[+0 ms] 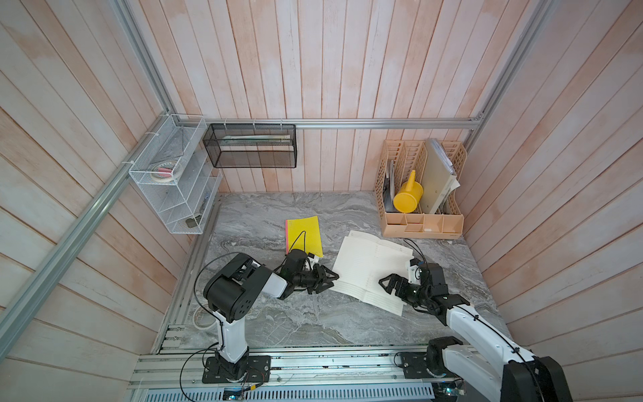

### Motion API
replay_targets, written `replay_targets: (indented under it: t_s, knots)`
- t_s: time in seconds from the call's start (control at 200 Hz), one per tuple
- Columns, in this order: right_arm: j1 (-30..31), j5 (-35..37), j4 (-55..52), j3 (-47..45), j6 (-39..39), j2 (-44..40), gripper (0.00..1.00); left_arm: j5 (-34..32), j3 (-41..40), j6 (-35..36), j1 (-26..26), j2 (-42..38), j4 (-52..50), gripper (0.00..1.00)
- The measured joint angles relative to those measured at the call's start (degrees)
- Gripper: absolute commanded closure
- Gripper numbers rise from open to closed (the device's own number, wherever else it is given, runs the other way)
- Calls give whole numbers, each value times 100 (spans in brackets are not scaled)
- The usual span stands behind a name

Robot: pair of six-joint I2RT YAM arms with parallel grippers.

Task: Close the notebook
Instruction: Close the notebook at the center of the board.

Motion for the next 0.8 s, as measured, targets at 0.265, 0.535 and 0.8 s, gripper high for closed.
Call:
replay_targets:
  t_s: [0.265,0.535,0.8]
  knots:
    - [0,-52,-4,-35,-2,-37,2,-142,74,-179,-11,201,348,53]
    - [0,-92,-46,-76,0,-195,2,-621,-109,-730,-166,144,669,53]
    - [0,-175,-55,-166,20,-264,2,-1499,-398,-1471,-573,98,1217,53]
